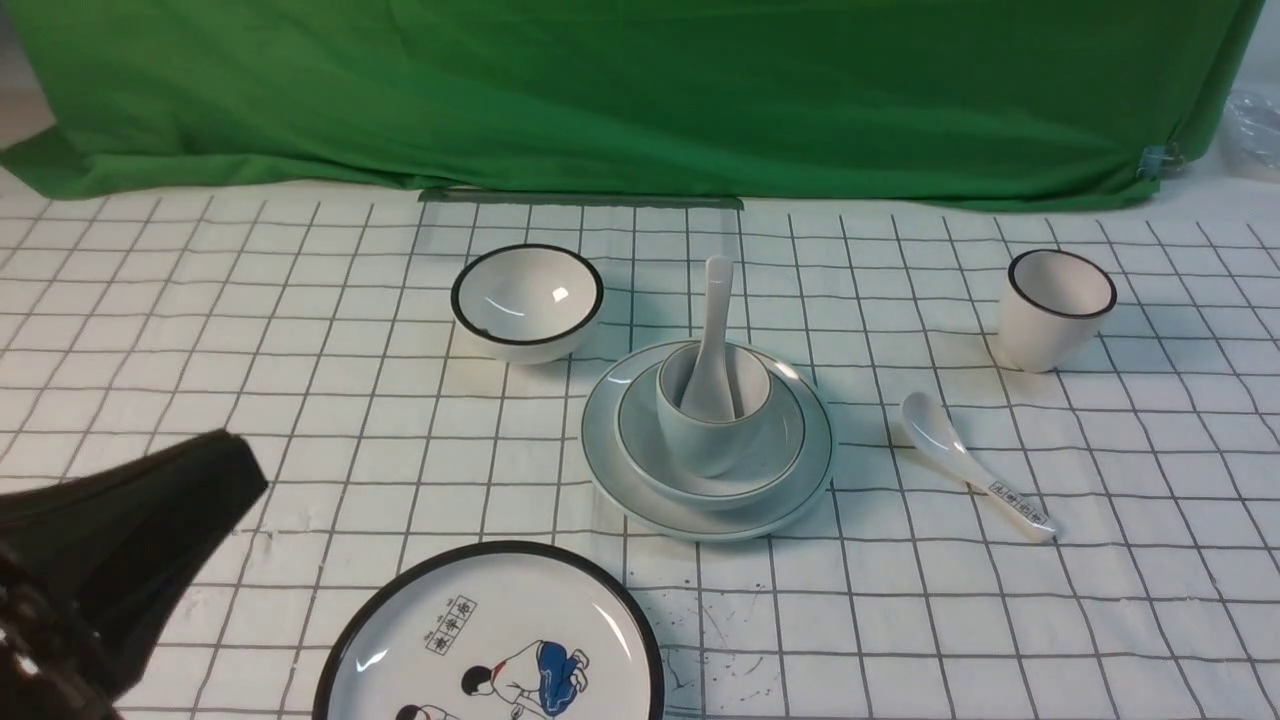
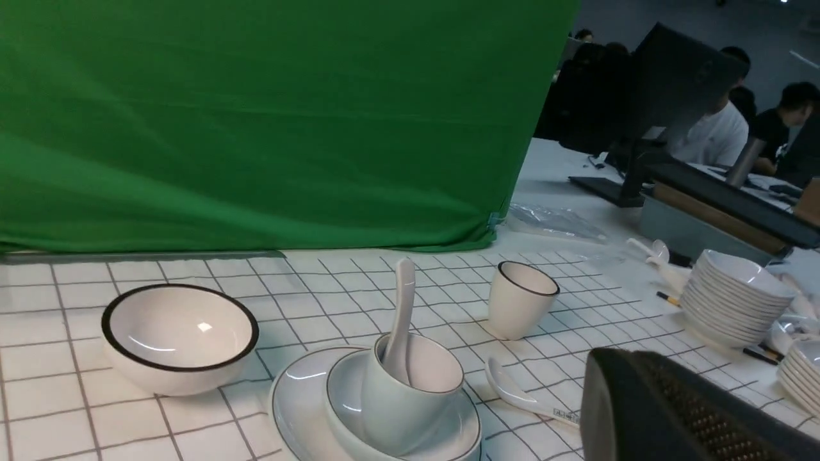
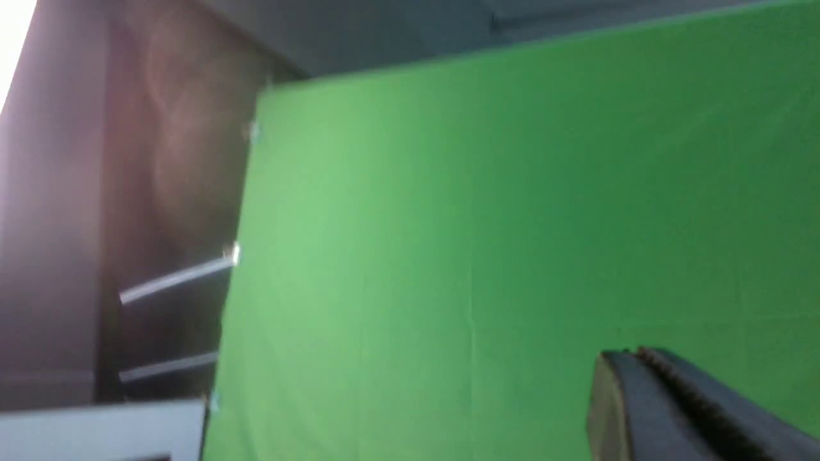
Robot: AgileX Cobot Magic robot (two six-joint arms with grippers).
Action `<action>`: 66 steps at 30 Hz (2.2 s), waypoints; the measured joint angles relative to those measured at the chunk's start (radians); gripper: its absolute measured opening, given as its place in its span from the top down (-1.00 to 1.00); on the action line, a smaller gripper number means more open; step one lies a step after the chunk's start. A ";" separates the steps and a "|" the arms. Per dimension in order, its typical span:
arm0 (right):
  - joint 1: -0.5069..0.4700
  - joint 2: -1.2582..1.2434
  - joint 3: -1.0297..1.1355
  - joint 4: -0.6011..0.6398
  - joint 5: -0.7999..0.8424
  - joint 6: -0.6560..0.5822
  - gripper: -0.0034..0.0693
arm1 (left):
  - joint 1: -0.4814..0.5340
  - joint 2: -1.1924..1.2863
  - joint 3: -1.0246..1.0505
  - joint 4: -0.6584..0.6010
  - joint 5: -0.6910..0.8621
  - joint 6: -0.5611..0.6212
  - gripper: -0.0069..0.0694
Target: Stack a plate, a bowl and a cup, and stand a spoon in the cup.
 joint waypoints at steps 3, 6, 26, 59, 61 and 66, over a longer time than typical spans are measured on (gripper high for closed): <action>0.000 -0.004 0.004 0.006 -0.011 0.004 0.68 | 0.000 -0.025 0.032 -0.003 -0.043 -0.002 0.82; 0.000 -0.005 0.005 0.007 0.019 0.004 0.57 | 0.000 -0.028 0.033 -0.005 -0.066 -0.002 0.82; 0.000 -0.005 0.011 0.010 0.303 0.004 0.37 | 0.005 -0.029 0.041 -0.031 -0.077 0.130 0.81; 0.000 -0.005 0.011 0.010 0.311 0.004 0.26 | 0.600 -0.383 0.298 -0.196 0.245 0.486 0.81; 0.000 -0.005 0.011 0.010 0.311 0.004 0.26 | 0.600 -0.383 0.298 -0.196 0.245 0.486 0.81; 0.000 -0.005 0.011 0.010 0.311 0.004 0.26 | 0.600 -0.383 0.298 -0.196 0.245 0.487 0.81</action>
